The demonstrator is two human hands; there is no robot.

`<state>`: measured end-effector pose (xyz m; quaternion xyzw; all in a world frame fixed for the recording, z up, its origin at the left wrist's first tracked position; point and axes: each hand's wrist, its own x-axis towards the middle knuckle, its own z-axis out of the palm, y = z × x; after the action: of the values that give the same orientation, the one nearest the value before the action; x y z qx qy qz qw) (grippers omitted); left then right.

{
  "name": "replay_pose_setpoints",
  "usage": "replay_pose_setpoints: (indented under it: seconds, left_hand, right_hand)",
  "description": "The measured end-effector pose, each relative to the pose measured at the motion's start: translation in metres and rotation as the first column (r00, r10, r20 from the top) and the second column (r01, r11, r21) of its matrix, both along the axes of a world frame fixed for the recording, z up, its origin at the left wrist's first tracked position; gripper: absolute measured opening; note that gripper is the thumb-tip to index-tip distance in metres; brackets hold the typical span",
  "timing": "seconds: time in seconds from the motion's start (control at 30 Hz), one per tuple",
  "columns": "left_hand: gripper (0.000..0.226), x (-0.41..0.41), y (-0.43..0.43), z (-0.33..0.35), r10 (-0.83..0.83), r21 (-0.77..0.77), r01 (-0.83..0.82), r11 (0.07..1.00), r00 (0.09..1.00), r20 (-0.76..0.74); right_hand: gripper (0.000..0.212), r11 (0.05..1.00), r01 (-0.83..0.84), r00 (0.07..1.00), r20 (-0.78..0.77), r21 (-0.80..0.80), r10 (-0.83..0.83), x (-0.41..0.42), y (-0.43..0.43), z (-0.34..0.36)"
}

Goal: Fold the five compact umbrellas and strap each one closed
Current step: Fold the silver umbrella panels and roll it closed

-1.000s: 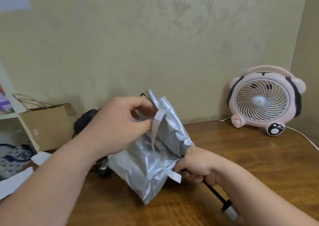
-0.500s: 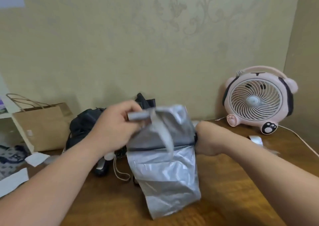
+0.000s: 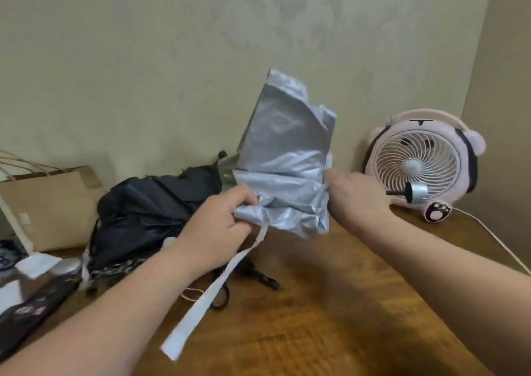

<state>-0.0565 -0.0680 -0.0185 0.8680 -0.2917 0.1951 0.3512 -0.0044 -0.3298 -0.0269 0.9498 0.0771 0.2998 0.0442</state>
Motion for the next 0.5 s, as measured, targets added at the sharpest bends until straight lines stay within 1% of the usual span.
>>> replay_pose_setpoints:
  seconds: [0.03,0.1,0.17,0.23,0.33,0.4,0.5]
  left_hand:
    - [0.014,-0.004,0.003,-0.024,0.006,0.047,-0.004,0.999,0.998,-0.059]
    - [0.016,-0.017,0.008,-0.067,-0.007,0.112,0.024,0.993,0.989,-0.147]
    - [0.015,-0.034,0.016,-0.101,-0.042,0.138,0.071,0.988,0.979,-0.197]
    - [0.014,-0.051,0.024,-0.124,-0.076,0.193,0.110,0.975,0.982,-0.173]
    - [0.028,-0.071,0.029,-0.133,-0.157,0.266,0.175,0.948,0.983,-0.091]
    - [0.033,-0.079,0.024,-0.130,-0.231,0.275,0.246,0.929,0.969,-0.086]
    - [0.024,-0.082,0.006,-0.119,-0.349,0.287,0.350,0.892,0.935,-0.057]
  right_hand:
    - [0.011,0.999,0.004,0.995,-0.095,-0.034,-0.008,-0.004,0.001,-0.028]
    - [0.009,1.000,-0.007,0.970,-0.243,-0.018,0.003,-0.015,0.001,-0.074]
    - [0.008,0.999,-0.007,0.950,-0.311,0.052,0.023,-0.022,-0.003,-0.102]
    - [0.009,0.993,-0.030,0.927,-0.367,0.114,0.070,-0.024,-0.008,-0.116]
    - [0.016,0.986,-0.072,0.886,-0.445,0.148,0.131,-0.030,-0.010,-0.124]
    - [0.018,0.987,-0.087,0.874,-0.465,0.139,0.142,-0.035,-0.012,-0.120]
    - [0.016,0.995,-0.094,0.864,-0.494,0.032,0.097,-0.042,-0.022,-0.114]
